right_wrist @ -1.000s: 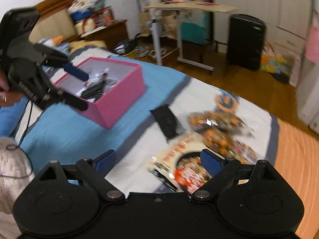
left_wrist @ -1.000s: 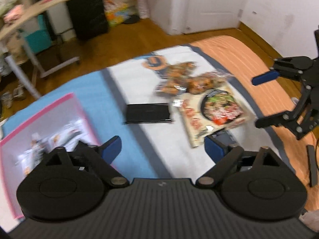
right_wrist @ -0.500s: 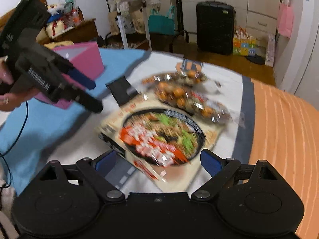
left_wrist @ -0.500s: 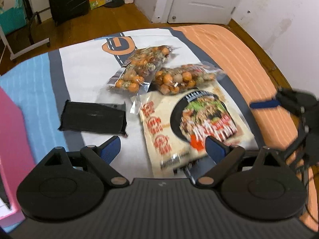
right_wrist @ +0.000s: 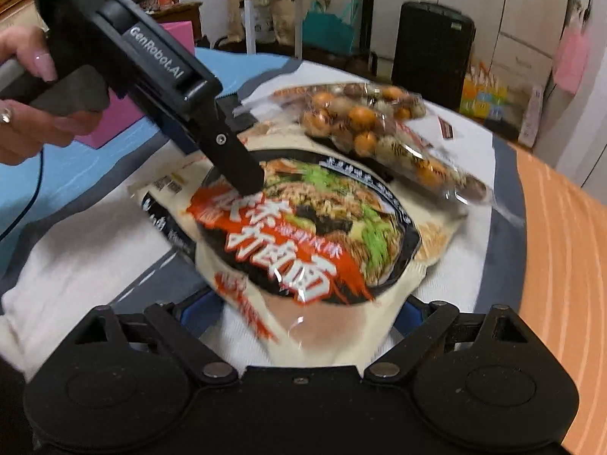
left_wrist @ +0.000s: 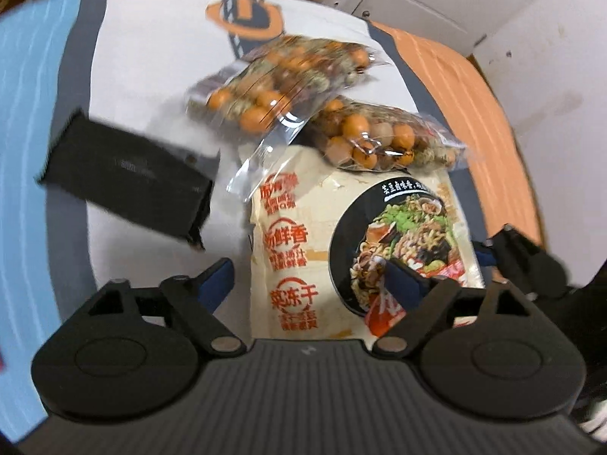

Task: Organize snacks
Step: 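Grip the large noodle packet with the left tool and right tool together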

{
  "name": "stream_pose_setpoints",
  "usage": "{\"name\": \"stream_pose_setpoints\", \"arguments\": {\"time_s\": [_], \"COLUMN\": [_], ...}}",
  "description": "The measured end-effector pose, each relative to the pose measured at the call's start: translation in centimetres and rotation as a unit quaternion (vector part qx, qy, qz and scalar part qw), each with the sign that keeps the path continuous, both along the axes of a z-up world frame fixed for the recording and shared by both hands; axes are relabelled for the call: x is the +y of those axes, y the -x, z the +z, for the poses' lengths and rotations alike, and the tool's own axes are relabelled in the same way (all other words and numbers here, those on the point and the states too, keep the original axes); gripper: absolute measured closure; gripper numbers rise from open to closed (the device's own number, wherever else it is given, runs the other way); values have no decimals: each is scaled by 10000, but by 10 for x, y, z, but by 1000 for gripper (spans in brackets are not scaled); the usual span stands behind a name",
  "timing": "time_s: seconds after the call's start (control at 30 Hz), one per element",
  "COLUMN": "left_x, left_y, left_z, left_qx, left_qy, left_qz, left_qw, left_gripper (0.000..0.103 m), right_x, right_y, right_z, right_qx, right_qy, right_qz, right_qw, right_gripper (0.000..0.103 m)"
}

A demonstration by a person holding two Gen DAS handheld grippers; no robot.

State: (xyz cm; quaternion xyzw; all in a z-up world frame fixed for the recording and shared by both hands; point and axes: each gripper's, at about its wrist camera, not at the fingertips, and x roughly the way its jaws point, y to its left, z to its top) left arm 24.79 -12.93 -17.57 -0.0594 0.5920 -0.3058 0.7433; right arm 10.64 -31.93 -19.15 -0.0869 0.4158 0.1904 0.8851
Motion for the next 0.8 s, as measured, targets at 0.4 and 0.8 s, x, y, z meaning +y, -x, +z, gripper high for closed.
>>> {"name": "stream_pose_setpoints", "arguments": {"time_s": [0.4, 0.8], "left_x": [4, -2], "left_y": [23, 54], "left_z": [7, 38], "left_qx": [60, -197], "left_qy": [381, 4], "left_qz": [271, -329], "left_qw": [9989, 9993], "left_gripper": [44, 41], "right_x": [15, 32], "right_y": [16, 31], "right_z": [9, 30], "right_qx": [-260, -26], "right_qy": [175, 156], "right_qz": [31, -149], "right_qw": [9995, 9998], "right_gripper": [16, 18]}}
